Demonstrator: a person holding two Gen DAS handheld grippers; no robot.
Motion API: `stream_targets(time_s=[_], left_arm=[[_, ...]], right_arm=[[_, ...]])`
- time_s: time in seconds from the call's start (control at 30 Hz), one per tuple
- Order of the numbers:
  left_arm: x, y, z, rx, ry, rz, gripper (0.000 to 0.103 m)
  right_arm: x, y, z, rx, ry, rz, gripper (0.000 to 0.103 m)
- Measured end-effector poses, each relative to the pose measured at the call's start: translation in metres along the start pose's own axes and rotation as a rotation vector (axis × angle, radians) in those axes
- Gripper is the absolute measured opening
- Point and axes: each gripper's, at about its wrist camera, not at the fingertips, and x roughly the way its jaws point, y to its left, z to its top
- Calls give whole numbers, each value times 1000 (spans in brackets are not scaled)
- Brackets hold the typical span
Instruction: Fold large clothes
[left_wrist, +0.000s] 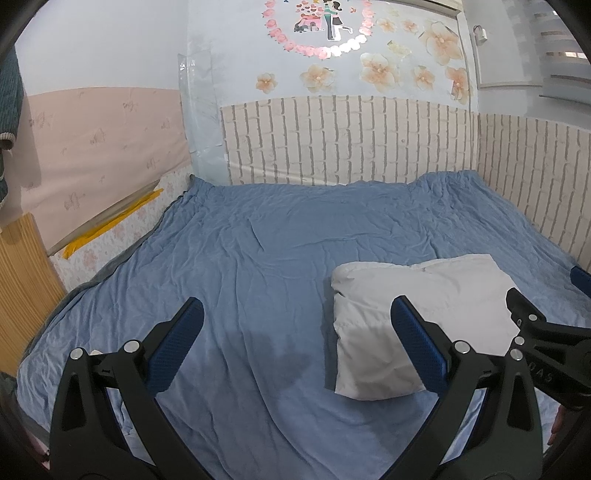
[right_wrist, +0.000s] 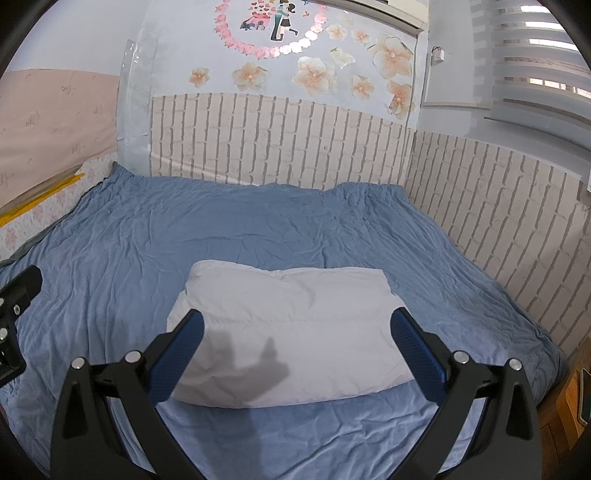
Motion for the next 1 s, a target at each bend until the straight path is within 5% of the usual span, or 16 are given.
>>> stream_targets(time_s=[1.0], left_arm=[[5, 1, -5, 10, 35, -18, 100]], right_arm=[[0, -1, -1, 6, 3, -8, 101]])
